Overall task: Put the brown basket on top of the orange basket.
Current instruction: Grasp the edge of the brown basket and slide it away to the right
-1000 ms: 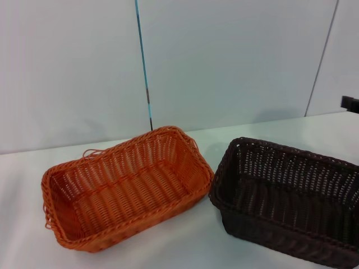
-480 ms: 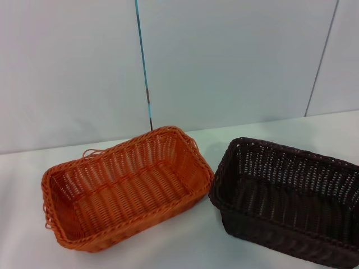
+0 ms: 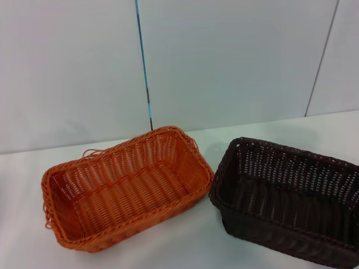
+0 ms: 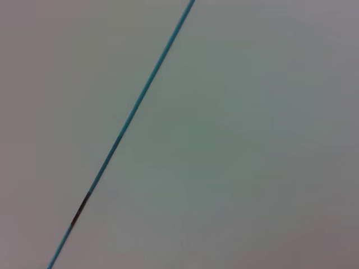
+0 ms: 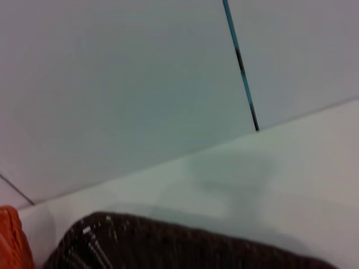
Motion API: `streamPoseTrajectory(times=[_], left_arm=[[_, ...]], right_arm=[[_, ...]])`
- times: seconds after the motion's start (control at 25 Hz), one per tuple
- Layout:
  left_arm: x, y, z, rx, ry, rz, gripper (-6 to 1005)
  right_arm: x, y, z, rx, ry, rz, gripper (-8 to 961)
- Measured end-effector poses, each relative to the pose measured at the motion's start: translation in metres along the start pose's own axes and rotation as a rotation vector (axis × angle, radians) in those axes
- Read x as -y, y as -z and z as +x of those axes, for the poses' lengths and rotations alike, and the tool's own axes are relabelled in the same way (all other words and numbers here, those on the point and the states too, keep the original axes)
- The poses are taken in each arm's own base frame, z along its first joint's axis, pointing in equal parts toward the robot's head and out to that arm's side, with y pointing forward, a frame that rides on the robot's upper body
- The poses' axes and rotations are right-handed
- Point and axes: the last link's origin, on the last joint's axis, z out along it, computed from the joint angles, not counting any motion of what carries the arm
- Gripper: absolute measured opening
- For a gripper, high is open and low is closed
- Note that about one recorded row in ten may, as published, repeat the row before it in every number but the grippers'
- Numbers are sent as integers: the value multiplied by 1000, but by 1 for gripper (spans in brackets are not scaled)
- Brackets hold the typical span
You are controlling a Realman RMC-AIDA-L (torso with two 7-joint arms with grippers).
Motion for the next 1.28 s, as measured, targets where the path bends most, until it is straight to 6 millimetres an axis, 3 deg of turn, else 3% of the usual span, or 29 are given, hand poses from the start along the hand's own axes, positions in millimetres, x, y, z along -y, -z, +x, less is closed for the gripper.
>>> streamPoseTrajectory(times=[0.32, 0.56, 1.28], left_arm=[[4, 4, -1, 3, -3, 9, 857], [4, 4, 2, 5, -15, 9, 857], [1, -1, 1, 21, -26, 4, 857]], right_arm=[[-6, 14, -13, 126, -42, -35, 726], [-17, 13, -20, 171, -65, -78, 726], [-41, -26, -27, 191, -106, -99, 725]])
